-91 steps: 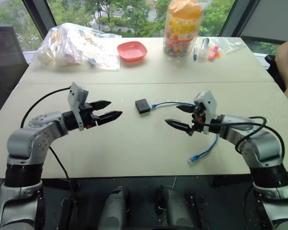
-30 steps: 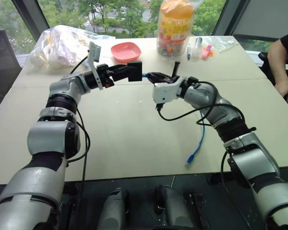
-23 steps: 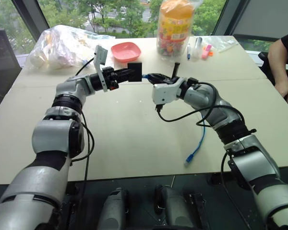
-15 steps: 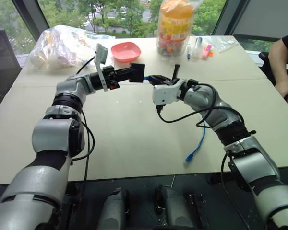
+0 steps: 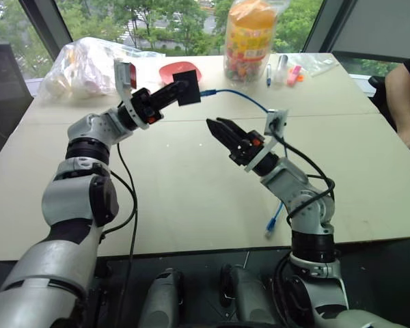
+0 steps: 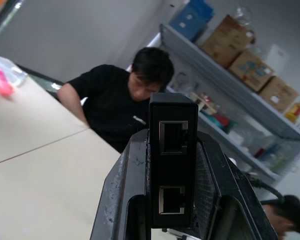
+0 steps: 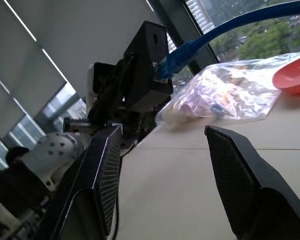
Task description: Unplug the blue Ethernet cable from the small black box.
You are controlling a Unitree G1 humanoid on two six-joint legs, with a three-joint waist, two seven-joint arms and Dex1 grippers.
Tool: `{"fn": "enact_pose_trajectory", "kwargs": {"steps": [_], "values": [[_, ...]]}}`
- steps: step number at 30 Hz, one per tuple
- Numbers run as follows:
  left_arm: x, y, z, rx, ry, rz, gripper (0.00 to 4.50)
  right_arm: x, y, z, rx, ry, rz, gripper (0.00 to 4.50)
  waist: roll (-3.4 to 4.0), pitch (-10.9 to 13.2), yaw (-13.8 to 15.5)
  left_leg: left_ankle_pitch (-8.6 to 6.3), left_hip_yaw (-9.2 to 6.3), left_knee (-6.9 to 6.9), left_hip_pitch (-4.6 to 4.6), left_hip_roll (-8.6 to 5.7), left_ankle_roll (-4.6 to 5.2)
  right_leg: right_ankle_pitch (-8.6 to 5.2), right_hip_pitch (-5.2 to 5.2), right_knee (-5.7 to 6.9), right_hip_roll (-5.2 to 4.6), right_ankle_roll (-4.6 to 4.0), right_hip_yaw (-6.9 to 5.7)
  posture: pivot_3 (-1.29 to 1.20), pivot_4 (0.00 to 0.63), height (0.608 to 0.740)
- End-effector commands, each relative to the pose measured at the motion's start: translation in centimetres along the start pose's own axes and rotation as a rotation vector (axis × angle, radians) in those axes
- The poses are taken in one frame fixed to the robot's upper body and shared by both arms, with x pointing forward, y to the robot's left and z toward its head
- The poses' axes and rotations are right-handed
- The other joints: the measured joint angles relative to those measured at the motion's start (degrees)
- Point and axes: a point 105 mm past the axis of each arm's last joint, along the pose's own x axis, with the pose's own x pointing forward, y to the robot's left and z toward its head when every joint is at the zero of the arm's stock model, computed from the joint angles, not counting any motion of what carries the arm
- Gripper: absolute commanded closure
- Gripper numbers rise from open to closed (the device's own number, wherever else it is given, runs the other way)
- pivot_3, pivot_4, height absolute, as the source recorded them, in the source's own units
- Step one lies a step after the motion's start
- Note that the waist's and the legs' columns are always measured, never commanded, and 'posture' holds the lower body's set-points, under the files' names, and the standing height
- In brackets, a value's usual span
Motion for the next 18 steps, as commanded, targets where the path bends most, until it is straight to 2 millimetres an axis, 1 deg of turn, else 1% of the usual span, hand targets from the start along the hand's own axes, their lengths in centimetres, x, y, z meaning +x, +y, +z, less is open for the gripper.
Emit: {"fn": "enact_pose_trajectory", "kwargs": {"steps": [1, 3, 5, 11, 18], "values": [[0.8, -1.2, -0.4, -0.012, 0.012, -0.067, 4.0, 0.6, 1.5, 1.1, 0.016, -0.054, 0.034, 1.79, 0.0, 0.0, 0.1, 0.0, 0.0, 0.0, -0.02, 0.0, 0.0, 0.0, -0.01, -0.01, -0.01, 0.0, 0.0, 0.0, 0.15, 0.74], [0.9, -1.1, -0.8, -0.036, 0.0, -0.069, 4.0, 1.3, 1.6, 1.0, 0.012, -0.066, 0.017, 1.79, 0.0, 0.0, 0.1, 0.0, 0.01, 0.0, -0.09, -0.02, 0.0, 0.0, -0.05, -0.04, -0.01, -0.01, 0.0, 0.0, 0.15, 0.74], [0.9, -1.1, -0.8, -0.043, -0.009, -0.068, 4.0, 1.6, 1.6, 1.1, 0.021, -0.084, 0.011, 1.79, 0.0, 0.0, 0.1, 0.0, 0.01, 0.0, -0.2, -0.04, 0.01, 0.01, -0.16, -0.04, -0.01, 0.0, 0.01, 0.0, 0.15, 0.74], [1.2, -1.2, -0.8, -0.05, -0.028, -0.071, 4.0, 1.5, 0.8, 1.4, 0.013, -0.096, -0.022, 1.79, 0.0, 0.0, 0.1, 0.0, 0.0, -0.01, -0.22, -0.16, 0.01, 0.01, -0.17, -0.03, 0.01, 0.01, 0.01, 0.0, 0.15, 0.74], [1.2, -1.2, -0.8, -0.062, -0.056, -0.07, 4.0, 1.4, 0.7, 1.6, 0.023, -0.114, -0.029, 1.79, 0.0, 0.0, 0.0, 0.0, -0.02, -0.02, -0.22, -0.15, 0.01, -0.01, -0.18, -0.04, 0.01, 0.04, 0.01, 0.0, 0.15, 0.74]]}}
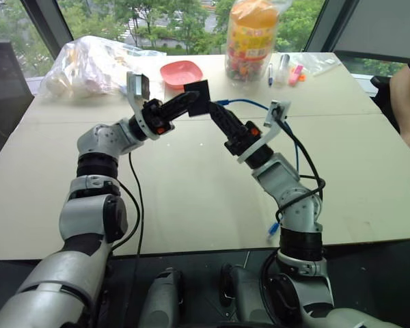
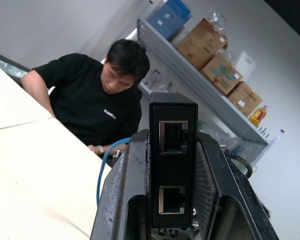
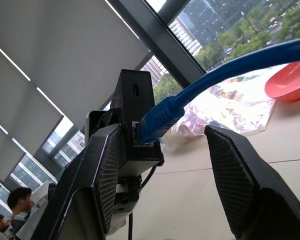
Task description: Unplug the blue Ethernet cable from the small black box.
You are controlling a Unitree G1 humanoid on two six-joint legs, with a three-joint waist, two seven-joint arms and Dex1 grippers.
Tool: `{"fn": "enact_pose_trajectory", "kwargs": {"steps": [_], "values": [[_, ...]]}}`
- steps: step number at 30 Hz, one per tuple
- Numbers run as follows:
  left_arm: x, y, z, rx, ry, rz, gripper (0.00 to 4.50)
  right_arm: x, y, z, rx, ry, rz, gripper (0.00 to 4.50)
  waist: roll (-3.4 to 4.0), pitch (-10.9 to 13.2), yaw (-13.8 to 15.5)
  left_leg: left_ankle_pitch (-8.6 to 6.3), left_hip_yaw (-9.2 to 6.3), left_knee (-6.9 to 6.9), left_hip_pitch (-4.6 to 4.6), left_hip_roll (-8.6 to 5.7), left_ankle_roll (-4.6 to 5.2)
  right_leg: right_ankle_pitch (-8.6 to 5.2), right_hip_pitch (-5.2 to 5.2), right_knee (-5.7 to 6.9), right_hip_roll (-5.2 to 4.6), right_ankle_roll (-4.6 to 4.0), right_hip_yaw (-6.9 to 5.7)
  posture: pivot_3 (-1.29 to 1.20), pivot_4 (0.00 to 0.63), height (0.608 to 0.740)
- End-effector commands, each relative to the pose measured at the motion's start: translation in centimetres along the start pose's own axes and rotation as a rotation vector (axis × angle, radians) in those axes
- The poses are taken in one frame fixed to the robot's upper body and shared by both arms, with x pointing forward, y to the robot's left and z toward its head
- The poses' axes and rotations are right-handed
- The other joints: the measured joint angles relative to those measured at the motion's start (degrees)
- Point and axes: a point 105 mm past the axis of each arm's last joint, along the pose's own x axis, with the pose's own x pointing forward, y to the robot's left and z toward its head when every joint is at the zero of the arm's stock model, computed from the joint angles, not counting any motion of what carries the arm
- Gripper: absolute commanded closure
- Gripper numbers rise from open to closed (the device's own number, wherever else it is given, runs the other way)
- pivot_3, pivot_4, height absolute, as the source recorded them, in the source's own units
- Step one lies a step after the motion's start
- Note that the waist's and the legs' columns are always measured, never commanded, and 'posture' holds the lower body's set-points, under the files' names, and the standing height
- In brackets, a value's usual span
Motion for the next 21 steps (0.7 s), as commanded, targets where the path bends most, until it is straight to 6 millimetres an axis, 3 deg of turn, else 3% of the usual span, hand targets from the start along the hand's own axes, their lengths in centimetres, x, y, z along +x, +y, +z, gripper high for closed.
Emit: {"fn": "enact_pose_trajectory", "kwargs": {"steps": [1, 4, 7, 11, 21], "values": [[0.1, -0.8, 0.8, 0.032, -0.03, -0.036, 4.0, 0.3, 0.9, 0.9, -0.001, -0.045, 0.034, 1.79, 0.0, 0.0, 0.0, 0.0, 0.0, 0.0, 0.0, 0.0, 0.0, 0.0, 0.0, 0.0, 0.0, 0.0, 0.0, 0.0, 0.15, 0.74], [0.1, -0.7, 0.6, 0.029, -0.023, -0.03, 4.0, 0.4, 1.0, 0.8, 0.018, -0.06, 0.038, 1.79, 0.0, 0.0, 0.0, 0.0, 0.0, 0.0, 0.0, 0.0, 0.0, 0.0, 0.0, 0.0, 0.0, 0.0, 0.0, 0.0, 0.15, 0.74], [0.0, -0.7, 0.7, 0.03, -0.026, -0.03, 4.0, 0.5, 1.3, 0.8, 0.029, -0.071, 0.048, 2.53, 0.0, 0.0, 0.0, 0.0, 0.0, 0.0, 0.0, 0.01, 0.0, 0.0, -0.01, 0.0, 0.01, 0.0, 0.0, 0.0, 0.15, 0.74], [0.1, -0.8, 0.7, 0.033, -0.025, -0.031, 4.0, 0.6, 1.4, 0.5, 0.032, -0.072, 0.051, 4.45, 0.0, 0.0, 0.0, 0.0, 0.0, 0.0, 0.0, 0.02, 0.0, -0.01, 0.0, -0.01, 0.0, 0.01, 0.0, 0.0, 0.15, 0.74], [0.0, -0.4, 1.4, 0.05, -0.072, 0.006, 4.0, 1.0, 1.0, -0.4, 0.036, -0.054, 0.028, 4.45, 0.0, 0.0, 0.0, 0.0, -0.01, 0.0, 0.0, 0.04, 0.0, -0.02, 0.0, -0.03, -0.01, 0.03, 0.0, 0.0, 0.15, 0.74]]}}
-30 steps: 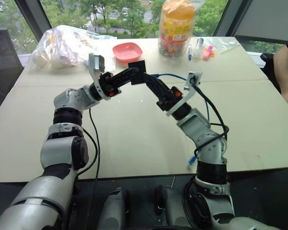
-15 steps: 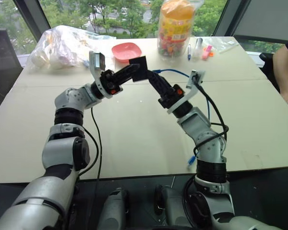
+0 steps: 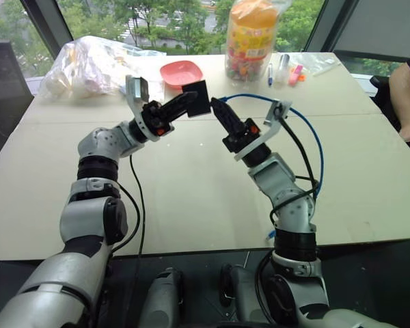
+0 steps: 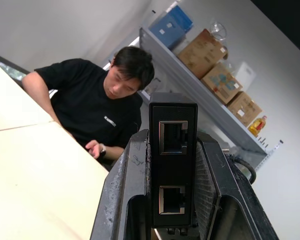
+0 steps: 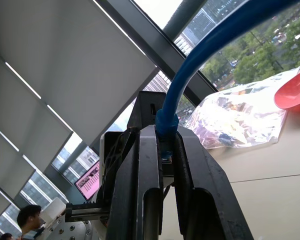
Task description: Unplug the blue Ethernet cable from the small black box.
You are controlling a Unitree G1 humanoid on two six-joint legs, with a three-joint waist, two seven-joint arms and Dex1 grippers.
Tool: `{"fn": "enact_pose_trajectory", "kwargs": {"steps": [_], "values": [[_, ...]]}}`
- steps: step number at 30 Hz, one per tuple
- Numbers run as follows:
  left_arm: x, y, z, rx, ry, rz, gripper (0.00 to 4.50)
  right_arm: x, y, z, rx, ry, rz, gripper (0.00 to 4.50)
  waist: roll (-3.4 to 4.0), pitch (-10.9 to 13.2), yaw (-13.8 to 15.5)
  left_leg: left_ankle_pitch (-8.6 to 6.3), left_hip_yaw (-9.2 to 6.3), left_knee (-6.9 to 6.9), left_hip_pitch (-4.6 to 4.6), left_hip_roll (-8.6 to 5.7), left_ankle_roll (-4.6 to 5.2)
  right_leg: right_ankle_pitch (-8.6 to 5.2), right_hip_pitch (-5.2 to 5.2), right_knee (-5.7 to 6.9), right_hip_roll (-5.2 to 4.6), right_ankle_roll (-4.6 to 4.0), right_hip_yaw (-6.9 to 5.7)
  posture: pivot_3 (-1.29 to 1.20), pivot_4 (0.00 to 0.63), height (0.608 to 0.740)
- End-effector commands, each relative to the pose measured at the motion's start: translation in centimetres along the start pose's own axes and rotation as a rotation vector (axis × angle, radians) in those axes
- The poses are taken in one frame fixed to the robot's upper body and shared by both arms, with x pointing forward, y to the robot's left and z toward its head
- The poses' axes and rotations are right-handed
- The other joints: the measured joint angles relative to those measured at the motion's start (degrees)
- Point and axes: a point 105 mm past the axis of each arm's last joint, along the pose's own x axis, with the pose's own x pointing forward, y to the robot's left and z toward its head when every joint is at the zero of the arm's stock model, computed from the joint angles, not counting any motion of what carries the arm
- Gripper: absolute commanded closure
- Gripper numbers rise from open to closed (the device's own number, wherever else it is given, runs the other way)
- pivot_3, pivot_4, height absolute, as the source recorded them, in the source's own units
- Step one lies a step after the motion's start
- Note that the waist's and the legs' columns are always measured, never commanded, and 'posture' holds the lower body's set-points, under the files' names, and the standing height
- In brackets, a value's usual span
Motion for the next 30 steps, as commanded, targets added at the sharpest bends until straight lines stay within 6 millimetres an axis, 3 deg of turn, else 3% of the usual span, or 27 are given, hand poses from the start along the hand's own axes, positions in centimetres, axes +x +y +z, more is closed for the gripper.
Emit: {"fn": "enact_pose_trajectory", "kwargs": {"steps": [1, 3, 6, 11, 16, 18, 19, 23, 25, 27, 30], "values": [[0.3, -0.8, 1.7, 0.068, -0.054, -0.009, 4.0, 0.5, 0.3, -0.4, -0.006, 0.005, -0.004, 4.45, 0.0, 0.0, 0.0, 0.0, 0.0, 0.0, 0.0, 0.0, 0.0, -0.05, 0.0, 0.0, 0.0, 0.07, 0.0, 0.0, 0.15, 0.74], [-0.3, -1.0, 2.2, 0.071, -0.072, -0.005, 4.0, 0.3, -0.8, 0.6, -0.003, -0.033, -0.048, 4.45, 0.0, 0.0, 0.0, 0.0, 0.0, 0.0, 0.0, 0.0, 0.0, -0.05, 0.0, 0.0, 0.0, 0.08, 0.0, 0.0, 0.15, 0.74], [-2.0, -1.6, 3.2, 0.083, -0.094, 0.007, 4.0, -0.6, -3.5, 3.7, -0.003, -0.124, -0.146, 4.45, 0.0, 0.0, -0.2, 0.0, 0.01, 0.0, 0.0, 0.01, 0.0, -0.05, -0.01, 0.0, 0.0, 0.08, 0.0, 0.0, 0.15, 0.74], [-3.4, -1.9, 3.8, 0.113, -0.094, 0.047, 4.0, -1.3, -5.7, 6.5, -0.064, -0.133, -0.199, 4.45, 0.01, 0.0, 0.2, -0.01, 0.01, -0.01, -0.01, -0.01, 0.01, -0.05, 0.01, -0.01, -0.04, 0.08, -0.01, 0.0, 0.15, 0.74], [-2.8, -0.6, 2.7, 0.216, -0.012, 0.14, 4.0, -0.9, -6.9, 7.7, -0.127, -0.091, -0.224, 4.45, 0.01, 0.0, 0.0, -0.02, 0.03, -0.02, -0.04, -0.03, 0.04, -0.05, -0.01, -0.03, -0.04, 0.08, 0.0, 0.0, 0.15, 0.74], [-2.0, 1.3, 1.9, 0.345, 0.046, 0.266, 4.0, -0.5, -8.9, 8.3, -0.233, 0.0, -0.31, 4.45, 0.01, 0.0, 0.1, -0.02, 0.04, -0.02, -0.03, -0.06, 0.04, -0.04, -0.01, -0.01, -0.03, 0.08, 0.0, 0.0, 0.15, 0.74], [-1.5, 2.0, 1.5, 0.421, 0.067, 0.311, 4.0, -0.3, -10.8, 9.4, -0.307, 0.058, -0.403, 4.45, 0.01, 0.0, 0.1, -0.02, 0.04, -0.02, -0.02, -0.06, 0.04, -0.04, 0.0, -0.02, -0.04, 0.07, 0.0, 0.0, 0.15, 0.74], [-0.1, 2.8, 0.6, 0.569, 0.093, 0.342, 4.0, -0.6, -14.6, 12.6, -0.488, 0.175, -0.617, 4.45, 0.02, 0.0, 0.2, -0.02, 0.15, 0.0, -0.08, -0.15, 0.05, 0.05, -0.05, -0.07, -0.1, -0.1, 0.08, 0.0, 0.15, 0.74], [0.5, 3.0, 0.0, 0.629, 0.106, 0.346, 4.0, -2.2, -17.2, 12.3, -0.619, 0.284, -0.747, 4.45, 0.01, 0.0, 0.0, -0.05, 0.18, -0.03, -0.17, -0.16, 0.1, 0.05, -0.12, -0.1, -0.04, -0.08, 0.07, 0.0, 0.15, 0.74], [1.0, 3.2, -0.6, 0.696, 0.12, 0.351, 4.0, -3.9, -18.9, 11.2, -0.638, 0.357, -0.806, 4.45, -0.01, 0.0, -0.1, -0.11, 0.3, -0.11, -0.16, -0.16, 0.21, 0.02, -0.13, -0.11, 0.02, -0.04, 0.07, 0.0, 0.15, 0.74], [1.7, 3.1, -1.7, 0.736, 0.132, 0.333, 4.0, -4.7, -19.8, 9.9, -0.655, 0.389, -0.797, 3.36, 0.0, 0.0, -0.2, -0.11, 0.36, -0.17, -0.16, -0.15, 0.22, 0.02, -0.16, -0.1, 0.04, -0.03, 0.06, 0.0, 0.15, 0.74]]}}
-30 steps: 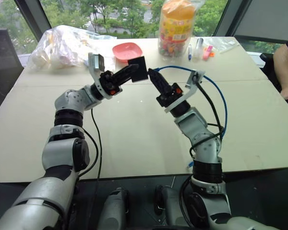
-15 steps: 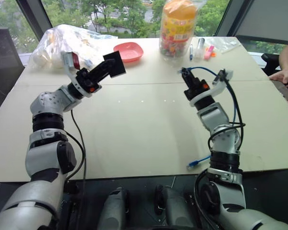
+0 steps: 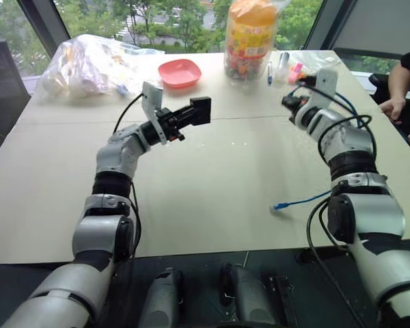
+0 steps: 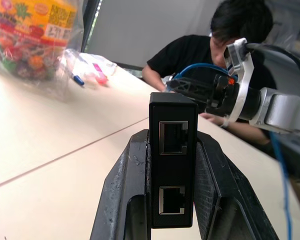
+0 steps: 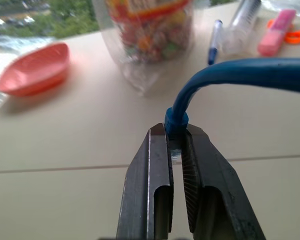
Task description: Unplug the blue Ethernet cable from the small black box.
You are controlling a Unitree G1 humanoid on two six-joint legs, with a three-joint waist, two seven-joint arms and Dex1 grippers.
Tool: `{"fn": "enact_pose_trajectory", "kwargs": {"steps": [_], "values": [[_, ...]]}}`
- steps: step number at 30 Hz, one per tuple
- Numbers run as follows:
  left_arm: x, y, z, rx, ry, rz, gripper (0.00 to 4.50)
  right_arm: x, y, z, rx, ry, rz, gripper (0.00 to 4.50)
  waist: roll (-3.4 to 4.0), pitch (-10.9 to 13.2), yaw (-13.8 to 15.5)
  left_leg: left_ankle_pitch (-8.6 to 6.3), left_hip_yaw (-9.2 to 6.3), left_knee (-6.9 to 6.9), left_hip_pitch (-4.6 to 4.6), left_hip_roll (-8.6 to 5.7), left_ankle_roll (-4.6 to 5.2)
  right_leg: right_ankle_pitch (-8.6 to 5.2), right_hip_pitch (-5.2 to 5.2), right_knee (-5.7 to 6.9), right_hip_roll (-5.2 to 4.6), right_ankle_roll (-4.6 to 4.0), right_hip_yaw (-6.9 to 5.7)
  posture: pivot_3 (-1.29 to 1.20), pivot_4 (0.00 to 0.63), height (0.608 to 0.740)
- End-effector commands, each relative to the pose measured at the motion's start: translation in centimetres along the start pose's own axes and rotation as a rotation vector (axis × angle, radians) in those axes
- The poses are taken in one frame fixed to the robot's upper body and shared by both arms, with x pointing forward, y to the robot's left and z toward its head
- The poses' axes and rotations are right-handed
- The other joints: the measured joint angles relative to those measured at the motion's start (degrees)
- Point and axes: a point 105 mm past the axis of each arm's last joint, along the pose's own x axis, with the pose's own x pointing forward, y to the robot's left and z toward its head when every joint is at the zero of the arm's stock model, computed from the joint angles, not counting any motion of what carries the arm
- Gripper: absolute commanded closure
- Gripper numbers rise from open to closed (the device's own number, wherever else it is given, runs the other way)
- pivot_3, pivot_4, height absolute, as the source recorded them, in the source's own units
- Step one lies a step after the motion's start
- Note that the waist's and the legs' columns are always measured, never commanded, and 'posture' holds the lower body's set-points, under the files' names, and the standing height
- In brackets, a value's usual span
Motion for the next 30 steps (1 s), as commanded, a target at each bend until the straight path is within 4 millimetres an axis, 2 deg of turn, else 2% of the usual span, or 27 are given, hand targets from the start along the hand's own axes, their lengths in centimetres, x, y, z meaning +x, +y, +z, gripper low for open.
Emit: {"fn": "enact_pose_trajectory", "kwargs": {"steps": [1, 5, 6, 7, 9, 11, 13, 14, 17, 20, 22, 28, 29, 30], "values": [[0.6, -1.3, 0.5, 0.108, -0.019, -0.025, 4.0, 0.2, 0.1, -0.6, -0.039, -0.02, 0.019, 2.86, 0.03, 0.0, -0.1, 0.0, 0.02, 0.0, 0.0, 0.0, 0.0, 0.01, -0.01, 0.01, -0.01, 0.01, 0.0, 0.0, 0.15, 0.74], [1.3, -2.2, -1.0, 0.217, 0.028, -0.032, 4.0, 0.0, -1.5, -0.9, -0.114, -0.063, -0.087, 0.72, 0.05, 0.0, 0.0, 0.02, 0.11, 0.08, -0.01, 0.01, -0.02, 0.01, -0.01, 0.01, -0.08, 0.03, 0.02, 0.0, 0.15, 0.74], [1.6, -2.3, -1.5, 0.257, 0.044, -0.021, 4.0, -0.1, -1.6, -0.8, -0.143, -0.078, -0.089, 0.3, 0.05, 0.0, 0.1, 0.03, 0.09, 0.13, -0.01, 0.01, -0.03, 0.02, 0.01, 0.01, -0.07, 0.04, 0.02, 0.0, 0.15, 0.74], [1.8, -2.3, -1.9, 0.277, 0.046, -0.011, 4.0, -0.2, -1.2, -0.8, -0.163, -0.096, -0.059, 0.06, 0.05, 0.0, 0.2, 0.03, 0.07, 0.17, 0.0, 0.01, -0.04, 0.02, 0.04, 0.01, -0.07, 0.05, 0.01, 0.0, 0.15, 0.74], [2.1, -2.1, -2.2, 0.291, 0.038, 0.021, 4.0, -0.2, 0.0, -0.6, -0.169, -0.124, 0.01, 0.06, 0.05, 0.0, 0.3, 0.03, -0.02, 0.23, 0.01, 0.02, -0.05, -0.07, 0.09, 0.01, -0.07, 0.21, 0.01, 0.0, 0.15, 0.74], [2.4, -1.5, -3.1, 0.351, 0.066, 0.063, 4.0, -0.9, 2.8, -1.0, -0.144, -0.152, 0.175, 0.06, 0.04, 0.0, 0.3, 0.03, -0.11, 0.23, 0.04, 0.03, -0.04, -0.07, 0.12, 0.01, -0.08, 0.22, 0.02, 0.0, 0.15, 0.74], [2.8, -0.8, -4.1, 0.335, 0.068, 0.111, 4.0, -3.3, 6.7, -1.6, -0.125, -0.206, 0.376, 0.06, 0.04, 0.0, 0.2, 0.03, -0.22, 0.16, 0.05, 0.06, -0.03, -0.07, 0.13, 0.01, -0.07, 0.22, 0.01, 0.0, 0.15, 0.74], [2.9, -0.7, -4.5, 0.325, 0.07, 0.119, 4.0, -4.4, 7.8, -1.8, -0.12, -0.22, 0.427, 0.06, 0.04, 0.0, 0.3, 0.02, -0.23, 0.17, 0.05, 0.06, -0.02, -0.07, 0.09, 0.05, -0.06, 0.22, 0.01, 0.0, 0.15, 0.74], [3.2, -0.3, -5.7, 0.325, 0.099, 0.137, 4.0, -6.6, 9.4, -2.1, -0.109, -0.238, 0.474, 0.06, 0.05, 0.0, 0.3, 0.01, -0.25, 0.09, 0.0, 0.07, -0.01, -0.05, 0.03, 0.07, -0.05, 0.19, -0.05, 0.0, 0.15, 0.74], [3.1, 0.1, -6.9, 0.352, 0.15, 0.151, 4.0, -7.7, 9.6, -1.8, -0.083, -0.264, 0.467, 0.06, 0.05, 0.0, 0.3, 0.01, -0.21, 0.24, -0.04, 0.08, -0.01, -0.08, 0.03, 0.02, -0.11, 0.25, -0.05, 0.0, 0.15, 0.74], [3.0, 0.1, -7.4, 0.332, 0.162, 0.143, 2.97, -8.0, 9.3, -1.5, -0.071, -0.278, 0.443, 0.0, 0.03, 0.0, 0.4, 0.0, -0.23, 0.28, -0.03, 0.14, -0.02, -0.04, 0.07, -0.04, -0.13, 0.2, -0.06, 0.0, 0.15, 0.74], [2.2, 0.8, -7.0, 0.323, 0.155, 0.154, 0.52, -8.5, 8.2, -1.4, -0.081, -0.281, 0.396, 0.0, 0.03, 0.0, 0.4, 0.0, -0.24, 0.23, -0.03, 0.18, -0.02, -0.04, 0.05, -0.05, -0.14, 0.2, -0.09, 0.0, 0.15, 0.74], [1.9, 0.9, -6.9, 0.323, 0.16, 0.146, 0.2, -8.6, 8.0, -1.5, -0.092, -0.281, 0.393, 0.0, 0.03, 0.0, 0.4, -0.01, -0.23, 0.2, -0.03, 0.17, -0.02, -0.04, 0.04, -0.06, -0.13, 0.21, -0.08, 0.0, 0.15, 0.74], [1.7, 0.9, -6.8, 0.323, 0.163, 0.139, 0.2, -8.7, 8.0, -1.5, -0.1, -0.281, 0.391, 0.0, 0.03, 0.0, 0.4, -0.01, -0.22, 0.19, -0.03, 0.16, -0.01, -0.04, 0.03, -0.05, -0.13, 0.19, -0.08, 0.0, 0.15, 0.74]]}}
